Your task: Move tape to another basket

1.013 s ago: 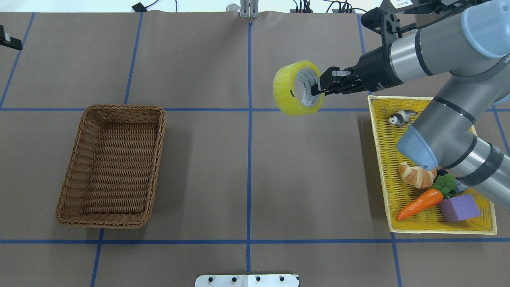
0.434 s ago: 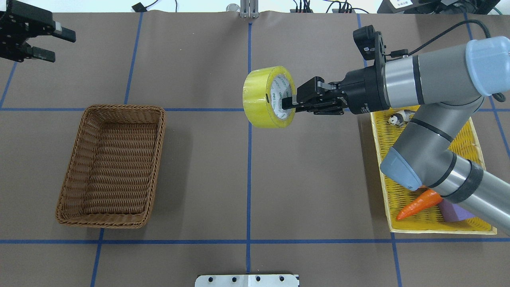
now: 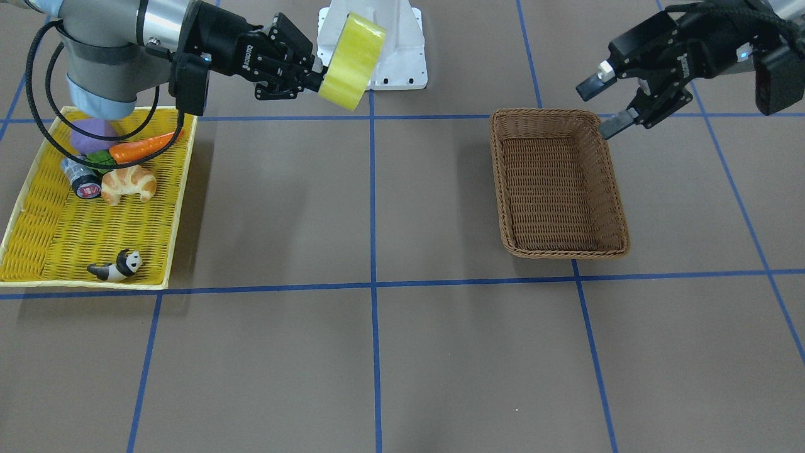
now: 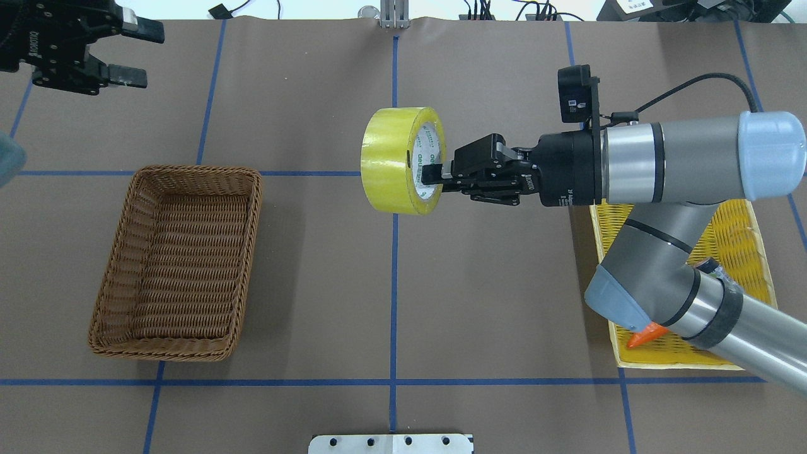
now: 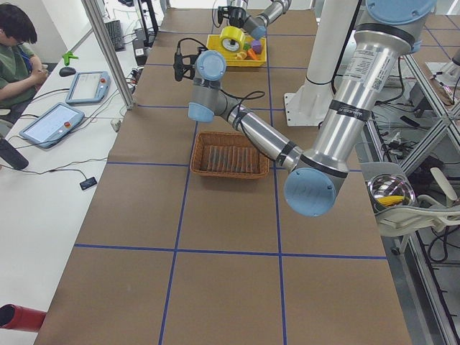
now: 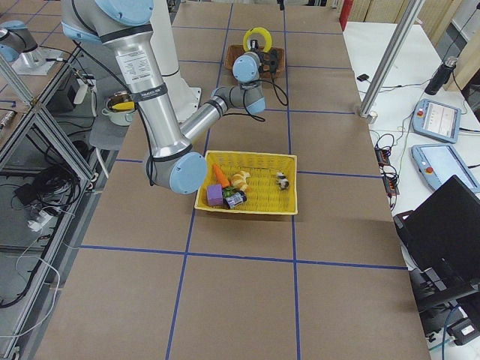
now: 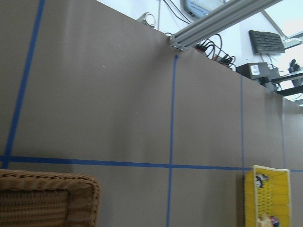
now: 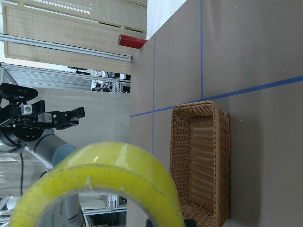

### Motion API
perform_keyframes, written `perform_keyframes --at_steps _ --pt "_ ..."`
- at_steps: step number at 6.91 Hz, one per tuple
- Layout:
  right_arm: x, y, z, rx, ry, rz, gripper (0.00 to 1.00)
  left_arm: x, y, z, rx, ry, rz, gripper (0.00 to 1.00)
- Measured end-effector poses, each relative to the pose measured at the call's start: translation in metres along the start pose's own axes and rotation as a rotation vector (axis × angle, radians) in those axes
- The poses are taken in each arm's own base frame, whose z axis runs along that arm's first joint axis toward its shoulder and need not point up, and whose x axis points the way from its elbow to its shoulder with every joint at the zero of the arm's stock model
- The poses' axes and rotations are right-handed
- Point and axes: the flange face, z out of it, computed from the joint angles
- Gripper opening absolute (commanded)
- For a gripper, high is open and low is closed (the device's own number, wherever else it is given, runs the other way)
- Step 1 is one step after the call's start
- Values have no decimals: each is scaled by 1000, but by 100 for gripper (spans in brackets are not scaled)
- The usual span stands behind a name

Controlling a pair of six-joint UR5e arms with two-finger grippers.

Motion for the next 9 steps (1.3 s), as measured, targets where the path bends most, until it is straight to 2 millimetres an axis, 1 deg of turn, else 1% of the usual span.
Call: perform_keyframes --at_steps 1,2,3,4,6,9 --pt "2 14 8 9 -54 11 0 4 19 12 21 129 -23 97" --pt "3 26 14 20 -96 19 0 10 40 26 44 272 -97 97" --pt "4 32 17 26 -116 25 0 13 61 43 56 401 -178 97" --pt "4 34 18 27 -123 27 0 14 81 60 66 492 -240 97" --pt "5 37 21 23 -125 31 0 14 108 82 54 560 -304 96" --pt "7 46 26 5 -125 39 0 18 142 113 -13 571 -340 94"
